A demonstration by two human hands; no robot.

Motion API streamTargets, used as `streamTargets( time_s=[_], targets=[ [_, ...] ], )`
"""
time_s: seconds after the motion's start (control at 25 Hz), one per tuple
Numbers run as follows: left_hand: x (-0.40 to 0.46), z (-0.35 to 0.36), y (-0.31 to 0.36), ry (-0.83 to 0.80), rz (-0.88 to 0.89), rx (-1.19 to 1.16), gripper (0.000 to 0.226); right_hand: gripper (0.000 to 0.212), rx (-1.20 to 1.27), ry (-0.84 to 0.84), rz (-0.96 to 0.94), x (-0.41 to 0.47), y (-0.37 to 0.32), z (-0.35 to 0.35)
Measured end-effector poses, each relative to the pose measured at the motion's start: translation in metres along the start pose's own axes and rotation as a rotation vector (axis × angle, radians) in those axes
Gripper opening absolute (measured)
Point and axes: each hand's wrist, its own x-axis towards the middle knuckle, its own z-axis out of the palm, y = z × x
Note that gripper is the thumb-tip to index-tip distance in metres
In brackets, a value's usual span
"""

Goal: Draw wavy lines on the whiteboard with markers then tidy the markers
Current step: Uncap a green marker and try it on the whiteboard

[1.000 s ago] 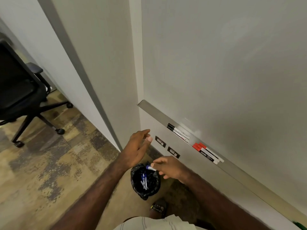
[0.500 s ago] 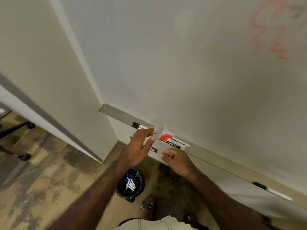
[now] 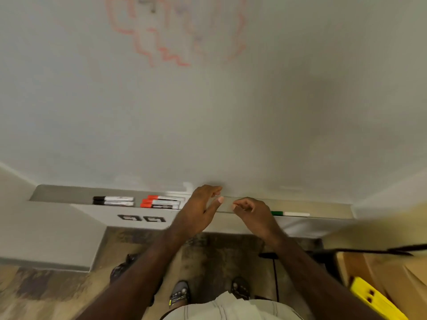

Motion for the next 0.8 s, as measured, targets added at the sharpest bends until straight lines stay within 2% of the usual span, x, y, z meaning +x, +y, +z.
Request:
streamTargets(
  time_s=[0.28,0.44,0.68,0.8],
  targets=[
    [0.035,0.104,0.037,-0.212,0.071,0.103,0.042,0.021,0.011,0.185,0.093,-0.002,0.075,-0.084],
    [0.050,0.146,0.042,-0.303,0.064,0.170,0.041,0.025,-0.091,0.256,0.073,0.004,0.109,-0.111],
    [0.070,0.188,0.047,-0.397,0.043,0.286,0.041,0.042,-0.367,0.219,0.048,0.017,0.149,-0.135],
    [0.076,0.203,0.050,-0.438,0.032,0.331,0.039,0.043,-0.477,0.169,0.038,0.018,0.160,-0.139]
  ],
)
